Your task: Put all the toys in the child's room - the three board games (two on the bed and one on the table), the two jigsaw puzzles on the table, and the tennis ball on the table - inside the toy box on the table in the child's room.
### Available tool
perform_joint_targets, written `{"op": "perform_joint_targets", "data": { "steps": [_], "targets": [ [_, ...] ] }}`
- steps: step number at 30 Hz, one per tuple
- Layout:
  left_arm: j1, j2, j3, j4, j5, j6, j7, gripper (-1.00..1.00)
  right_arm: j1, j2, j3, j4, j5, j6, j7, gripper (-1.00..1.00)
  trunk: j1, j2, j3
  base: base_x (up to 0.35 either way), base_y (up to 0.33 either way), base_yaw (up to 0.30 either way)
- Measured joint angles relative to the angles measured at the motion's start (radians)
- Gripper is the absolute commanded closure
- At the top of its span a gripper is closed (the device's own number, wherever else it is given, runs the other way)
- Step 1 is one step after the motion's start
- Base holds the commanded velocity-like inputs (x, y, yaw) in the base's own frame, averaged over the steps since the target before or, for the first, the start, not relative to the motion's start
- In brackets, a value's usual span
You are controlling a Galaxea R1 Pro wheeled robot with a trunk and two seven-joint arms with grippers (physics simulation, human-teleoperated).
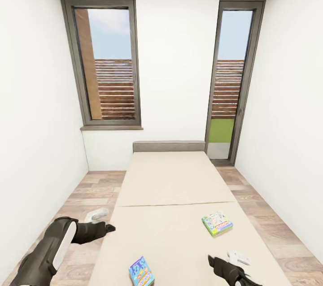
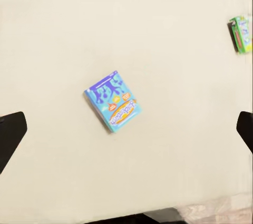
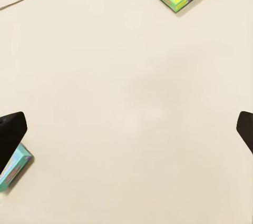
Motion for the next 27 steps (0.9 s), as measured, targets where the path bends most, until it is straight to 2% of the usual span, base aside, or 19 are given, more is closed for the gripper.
{"op": "perform_joint_targets", "data": {
  "steps": [2,3,5,7,12,13,14,16,17,19,22,27],
  "targets": [
    [-0.004,-0.02,-0.035,0.026,-0.003,-0.013,0.002,-1.0,0.0,0.0,0.002,-0.005,0.001,0.004,0.0,-1.0,0.0,0.0,0.0,0.0,0.0,0.0],
    [-0.006,-0.042,-0.061,0.056,0.0,-0.031,0.006,-1.0,0.0,0.0,0.004,-0.008,0.002,0.007,0.0,-1.0,0.0,0.0,0.0,0.0,0.0,0.0],
    [-0.009,-0.065,-0.079,0.091,-0.003,-0.049,0.011,-1.0,0.0,0.001,0.006,-0.011,0.003,0.014,-0.001,-1.0,0.0,0.0,0.0,0.0,0.0,0.0],
    [-0.022,-0.096,-0.094,0.146,-0.002,-0.069,0.028,-1.0,0.0,0.0,0.007,-0.013,0.004,0.029,-0.001,-1.0,0.0,0.0,0.0,0.0,0.0,0.0],
    [-0.085,-0.145,-0.105,0.265,-0.005,-0.128,0.094,-1.0,0.0,-0.005,0.009,-0.016,0.005,0.055,0.001,-1.0,0.0,0.0,0.0,0.0,0.0,0.0],
    [-0.094,-0.151,-0.106,0.286,-0.005,-0.147,0.108,-1.0,0.0,-0.006,0.009,-0.016,0.004,0.058,0.002,-1.0,0.0,0.0,0.0,0.0,0.0,0.0],
    [-0.107,-0.162,-0.107,0.329,-0.005,-0.194,0.139,-1.0,0.0,-0.009,0.008,-0.016,0.003,0.062,0.003,-1.0,0.0,0.0,0.0,0.0,0.0,0.0],
    [-0.116,-0.173,-0.108,0.371,-0.005,-0.249,0.173,-1.0,0.0,-0.01,0.008,-0.017,0.003,0.064,0.004,-1.0,0.0,0.0,0.0,0.0,0.0,0.0],
    [-0.125,-0.186,-0.108,0.406,-0.004,-0.296,0.21,-1.0,0.0,-0.009,0.007,-0.023,0.003,0.064,0.004,-1.0,0.0,0.0,0.0,0.0,0.0,0.0],
    [-0.135,-0.2,-0.109,0.439,-0.007,-0.344,0.26,-1.0,-0.001,-0.01,0.007,-0.041,0.003,0.065,0.004,-1.0,0.0,0.0,0.0,0.0,0.0,0.0],
    [-0.143,-0.212,-0.114,0.464,-0.016,-0.383,0.31,-1.0,-0.001,-0.009,0.007,-0.064,0.004,0.066,0.004,-1.0,0.0,0.0,-0.002,0.0,0.0,0.0],
    [-0.145,-0.217,-0.116,0.473,-0.016,-0.4,0.332,-1.0,-0.001,-0.006,0.007,-0.074,0.005,0.067,0.002,-1.0,0.0,0.0,-0.009,0.0,0.0,0.0]
  ]
}}
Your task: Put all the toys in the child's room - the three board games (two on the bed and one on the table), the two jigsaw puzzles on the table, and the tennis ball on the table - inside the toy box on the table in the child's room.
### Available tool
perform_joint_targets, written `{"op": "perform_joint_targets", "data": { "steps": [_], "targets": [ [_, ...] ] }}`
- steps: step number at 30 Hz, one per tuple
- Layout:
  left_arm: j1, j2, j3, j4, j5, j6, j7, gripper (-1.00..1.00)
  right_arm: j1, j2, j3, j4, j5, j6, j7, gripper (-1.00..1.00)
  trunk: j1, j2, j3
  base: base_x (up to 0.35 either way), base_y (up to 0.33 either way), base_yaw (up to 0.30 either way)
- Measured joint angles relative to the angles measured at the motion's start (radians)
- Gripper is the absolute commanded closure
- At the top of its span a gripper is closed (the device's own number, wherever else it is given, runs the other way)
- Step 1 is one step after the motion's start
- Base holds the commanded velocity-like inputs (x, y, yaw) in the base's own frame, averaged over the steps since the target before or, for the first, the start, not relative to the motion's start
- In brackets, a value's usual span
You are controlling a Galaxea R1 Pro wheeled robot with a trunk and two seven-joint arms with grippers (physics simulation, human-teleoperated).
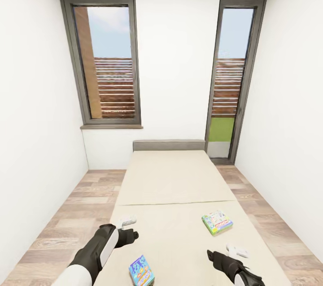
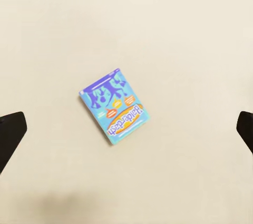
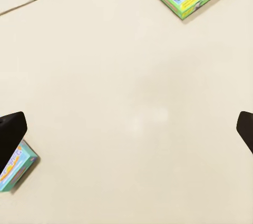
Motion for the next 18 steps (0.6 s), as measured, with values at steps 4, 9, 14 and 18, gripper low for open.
{"op": "perform_joint_targets", "data": {
  "steps": [4,9,14,18],
  "targets": [
    [-0.001,-0.004,-0.001,0.002,0.001,-0.019,0.005,-1.0,0.0,0.003,0.001,-0.002,0.001,0.002,-0.001,-1.0,0.0,0.0,-0.006,0.0,0.0,0.0],
    [-0.001,-0.016,-0.002,0.003,-0.001,-0.062,0.006,-1.0,0.0,0.002,0.029,-0.002,0.0,0.009,-0.002,-1.0,0.0,0.0,-0.014,0.0,0.0,0.0],
    [-0.001,-0.021,-0.013,0.004,-0.001,-0.074,0.007,-1.0,0.0,-0.002,0.047,0.0,-0.002,0.013,-0.002,-1.0,0.0,0.0,-0.022,0.0,0.0,0.0],
    [-0.001,-0.02,-0.019,0.004,-0.002,-0.074,0.007,-1.0,0.0,0.001,0.052,0.004,-0.002,0.014,-0.003,-1.0,0.0,0.0,-0.029,0.0,0.0,0.0]
  ]
}}
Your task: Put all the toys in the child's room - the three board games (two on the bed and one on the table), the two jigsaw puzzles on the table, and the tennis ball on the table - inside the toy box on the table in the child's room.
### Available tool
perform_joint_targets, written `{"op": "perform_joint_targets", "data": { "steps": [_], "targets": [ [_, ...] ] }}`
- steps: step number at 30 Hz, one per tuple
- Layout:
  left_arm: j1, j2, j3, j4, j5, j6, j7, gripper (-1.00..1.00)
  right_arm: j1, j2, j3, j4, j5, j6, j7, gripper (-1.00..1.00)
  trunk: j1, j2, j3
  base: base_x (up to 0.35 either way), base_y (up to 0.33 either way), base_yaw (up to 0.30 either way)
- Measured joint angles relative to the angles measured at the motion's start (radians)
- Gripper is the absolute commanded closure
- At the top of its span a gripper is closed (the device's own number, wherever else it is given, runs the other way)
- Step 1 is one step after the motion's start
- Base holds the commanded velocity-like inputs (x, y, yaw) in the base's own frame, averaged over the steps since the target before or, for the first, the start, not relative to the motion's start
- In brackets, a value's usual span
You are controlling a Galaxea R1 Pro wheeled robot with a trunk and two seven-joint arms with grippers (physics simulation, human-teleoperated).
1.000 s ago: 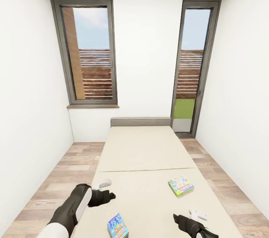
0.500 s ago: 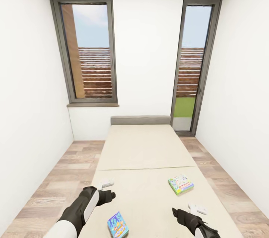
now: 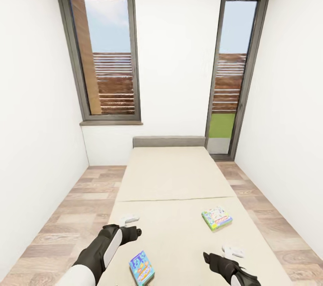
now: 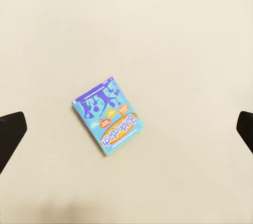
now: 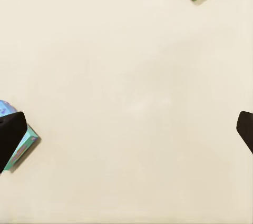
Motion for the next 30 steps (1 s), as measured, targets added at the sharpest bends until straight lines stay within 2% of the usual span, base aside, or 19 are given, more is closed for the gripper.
{"op": "perform_joint_targets", "data": {
  "steps": [30],
  "targets": [
    [0.0,-0.001,-0.005,0.0,0.0,0.003,-0.002,-1.0,0.0,0.003,0.003,-0.011,0.0,0.001,0.001,-1.0,0.0,0.0,-0.049,0.0,0.0,0.0]
  ]
}}
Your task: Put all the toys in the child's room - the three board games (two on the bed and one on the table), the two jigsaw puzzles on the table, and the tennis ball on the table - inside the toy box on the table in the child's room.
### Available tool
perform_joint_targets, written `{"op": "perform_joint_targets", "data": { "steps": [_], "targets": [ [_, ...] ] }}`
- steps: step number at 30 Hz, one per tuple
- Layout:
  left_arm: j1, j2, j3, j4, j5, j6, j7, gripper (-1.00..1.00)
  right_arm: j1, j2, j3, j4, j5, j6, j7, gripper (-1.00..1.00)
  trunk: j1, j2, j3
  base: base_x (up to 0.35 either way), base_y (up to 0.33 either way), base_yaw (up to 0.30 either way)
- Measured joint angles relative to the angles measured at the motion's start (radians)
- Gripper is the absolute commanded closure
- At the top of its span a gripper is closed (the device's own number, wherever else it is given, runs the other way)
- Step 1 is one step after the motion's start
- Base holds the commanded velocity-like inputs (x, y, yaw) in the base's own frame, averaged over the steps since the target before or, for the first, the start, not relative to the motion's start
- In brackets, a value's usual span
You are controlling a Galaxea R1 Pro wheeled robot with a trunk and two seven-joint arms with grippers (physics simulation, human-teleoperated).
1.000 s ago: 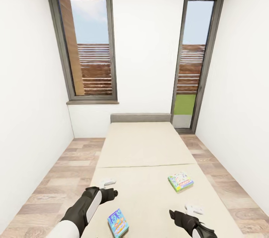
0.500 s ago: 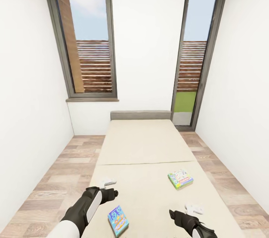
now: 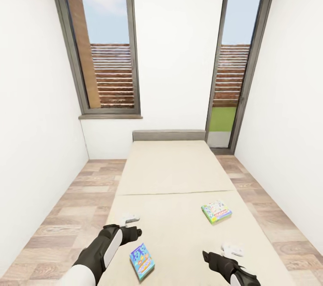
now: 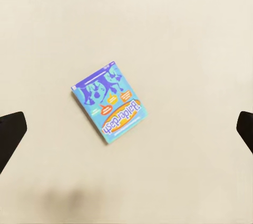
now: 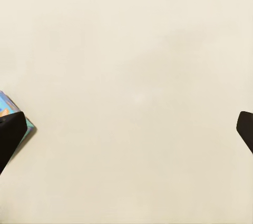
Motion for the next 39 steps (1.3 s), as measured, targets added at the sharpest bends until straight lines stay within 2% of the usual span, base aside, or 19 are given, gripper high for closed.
{"op": "perform_joint_targets", "data": {
  "steps": [6,10,16,26,35,39],
  "targets": [
    [0.0,-0.002,-0.018,0.0,0.001,0.001,0.0,-1.0,0.001,0.001,0.031,0.0,-0.001,-0.001,-0.001,-1.0,0.0,0.0,-0.01,0.0,0.0,0.0],
    [0.001,-0.011,-0.067,0.0,0.003,0.002,0.0,-1.0,0.002,0.001,0.051,0.0,-0.001,-0.007,-0.001,-1.0,0.0,0.001,-0.015,0.0,0.0,0.0],
    [0.002,-0.019,-0.106,-0.001,0.007,0.018,-0.003,-1.0,0.005,0.003,0.059,0.0,-0.001,-0.007,-0.001,-1.0,0.0,0.001,-0.024,0.0,0.0,0.0],
    [0.002,-0.024,-0.112,-0.011,0.009,0.064,-0.008,-1.0,0.005,0.001,0.062,0.005,0.002,-0.006,-0.025,-1.0,0.0,0.002,-0.04,0.0,0.0,0.0],
    [0.002,-0.021,-0.107,-0.073,0.011,0.14,-0.009,-1.0,0.005,-0.005,0.059,0.008,0.002,-0.005,-0.042,-1.0,0.0,0.002,-0.055,0.0,0.0,0.0],
    [0.003,-0.023,-0.111,-0.084,0.011,0.16,-0.009,-1.0,0.005,0.001,0.061,0.004,0.002,-0.004,-0.043,-1.0,0.0,0.002,-0.061,0.0,0.0,0.0]
  ]
}}
